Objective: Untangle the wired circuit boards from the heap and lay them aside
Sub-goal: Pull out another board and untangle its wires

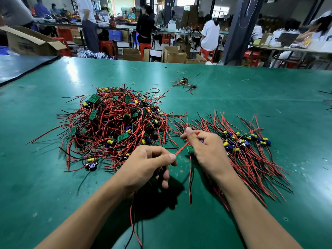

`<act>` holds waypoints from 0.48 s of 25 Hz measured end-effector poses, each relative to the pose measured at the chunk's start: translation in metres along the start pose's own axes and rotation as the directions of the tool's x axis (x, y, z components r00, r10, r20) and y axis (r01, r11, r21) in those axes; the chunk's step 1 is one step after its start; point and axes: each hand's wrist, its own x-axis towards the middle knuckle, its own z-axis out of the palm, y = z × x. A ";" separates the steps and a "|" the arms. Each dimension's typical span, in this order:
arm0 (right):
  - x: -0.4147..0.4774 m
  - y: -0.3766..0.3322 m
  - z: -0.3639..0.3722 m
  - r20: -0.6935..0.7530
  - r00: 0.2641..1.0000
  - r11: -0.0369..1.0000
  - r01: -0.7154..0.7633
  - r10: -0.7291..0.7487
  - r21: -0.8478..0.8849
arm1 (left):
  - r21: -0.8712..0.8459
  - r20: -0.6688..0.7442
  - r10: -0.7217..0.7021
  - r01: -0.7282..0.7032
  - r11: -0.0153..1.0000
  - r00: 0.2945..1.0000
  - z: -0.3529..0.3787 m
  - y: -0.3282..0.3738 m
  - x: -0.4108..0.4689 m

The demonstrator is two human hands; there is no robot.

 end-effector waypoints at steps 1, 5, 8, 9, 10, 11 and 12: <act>0.001 0.000 -0.001 -0.019 1.000 1.000 0.003 -0.003 -0.003 | 0.003 0.012 0.000 0.000 1.000 1.000 0.000 0.001 0.000; 0.002 -0.008 0.003 0.116 0.953 0.835 -0.302 0.280 0.460 | -0.015 0.024 -0.021 0.021 1.000 0.999 -0.002 0.000 0.001; 0.005 -0.013 -0.001 0.338 0.856 0.540 -0.512 0.392 0.668 | -0.033 0.047 -0.070 0.072 0.997 0.996 -0.004 -0.002 0.000; 0.006 -0.012 -0.004 0.379 0.840 0.480 -0.536 0.389 0.695 | -0.045 0.059 -0.093 0.095 0.994 0.994 -0.004 -0.003 -0.001; 0.006 -0.012 -0.006 0.399 0.832 0.446 -0.547 0.386 0.709 | -0.052 0.070 -0.116 0.120 0.991 0.991 -0.004 -0.002 -0.002; 0.007 -0.012 -0.007 0.402 0.832 0.442 -0.547 0.382 0.711 | -0.063 0.080 -0.138 0.143 0.988 0.987 -0.004 -0.002 -0.002; 0.007 -0.012 -0.007 0.395 0.837 0.459 -0.540 0.378 0.706 | -0.091 0.087 -0.152 0.160 0.983 0.985 -0.004 0.000 -0.003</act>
